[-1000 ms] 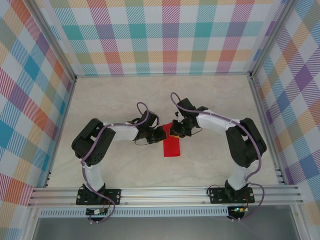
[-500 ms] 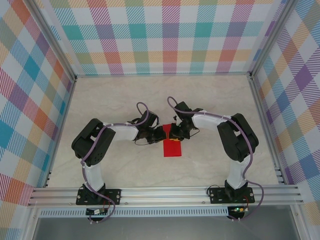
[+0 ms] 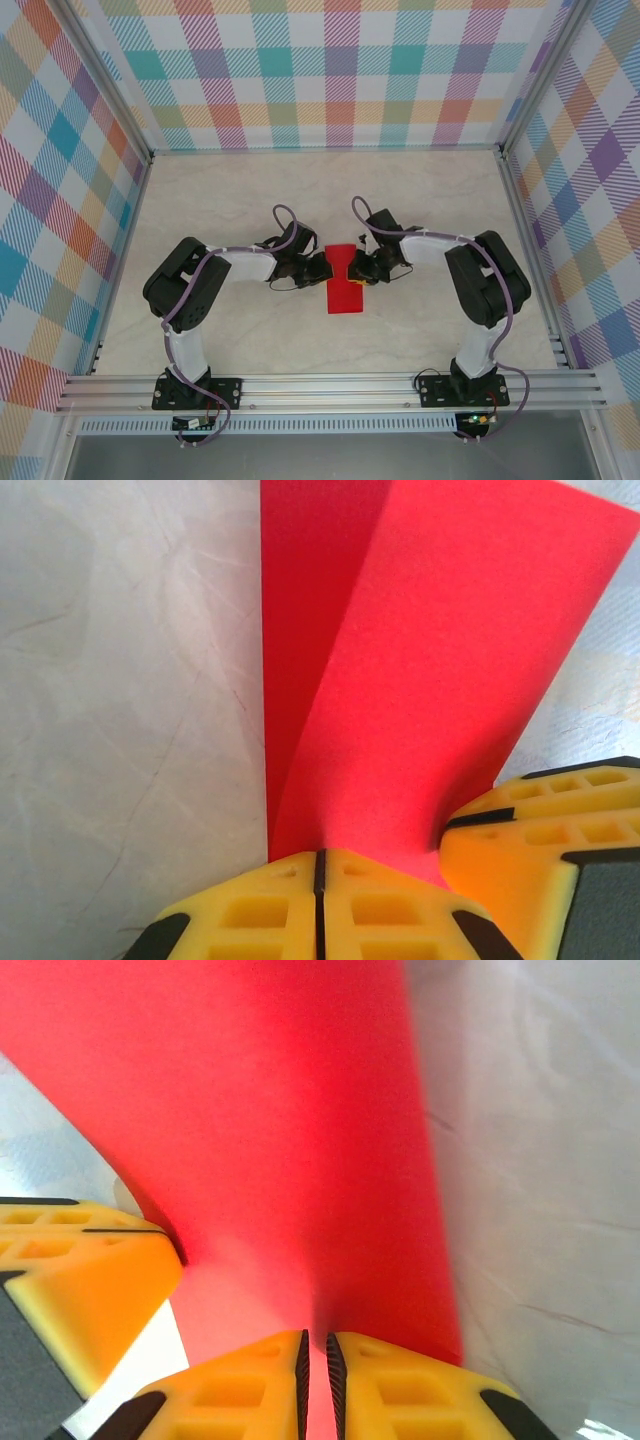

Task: Fold a paper plane with a square sheet of paper (pick it up from the middle)
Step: Fold the square sheet of paper in half at the center of the table.

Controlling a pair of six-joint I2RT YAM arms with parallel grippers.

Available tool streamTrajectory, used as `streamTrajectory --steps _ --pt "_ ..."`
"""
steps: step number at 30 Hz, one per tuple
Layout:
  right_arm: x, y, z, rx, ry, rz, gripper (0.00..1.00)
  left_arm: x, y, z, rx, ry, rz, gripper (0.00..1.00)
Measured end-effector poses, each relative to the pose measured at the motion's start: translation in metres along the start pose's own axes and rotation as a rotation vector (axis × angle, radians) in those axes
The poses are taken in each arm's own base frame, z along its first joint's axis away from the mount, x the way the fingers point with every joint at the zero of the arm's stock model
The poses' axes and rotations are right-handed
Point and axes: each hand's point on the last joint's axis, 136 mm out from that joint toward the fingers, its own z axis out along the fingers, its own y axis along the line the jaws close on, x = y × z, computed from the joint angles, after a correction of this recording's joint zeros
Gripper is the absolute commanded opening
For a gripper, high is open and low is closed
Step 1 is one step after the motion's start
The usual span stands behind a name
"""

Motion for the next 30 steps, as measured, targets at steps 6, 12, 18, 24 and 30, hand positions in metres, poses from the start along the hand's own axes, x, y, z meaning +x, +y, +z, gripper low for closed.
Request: streamTrajectory --steps 6,12,18,24,30 --pt "-0.001 -0.019 -0.013 -0.016 -0.036 0.034 0.17 0.000 0.001 0.000 -0.001 0.000 0.000 0.08" --pt "0.001 -0.009 -0.037 -0.059 -0.089 0.019 0.18 0.000 0.001 0.000 0.000 -0.002 0.001 0.07" --pt "-0.013 0.037 -0.052 -0.146 -0.145 -0.088 0.15 0.000 0.001 0.000 0.000 -0.001 0.001 0.07" --pt "-0.016 0.037 -0.018 -0.133 -0.077 -0.069 0.11 0.000 0.000 0.000 0.000 -0.001 0.001 0.07" --pt "-0.020 0.025 -0.003 -0.092 -0.059 -0.044 0.10 0.000 0.000 0.000 -0.001 0.000 0.001 0.07"
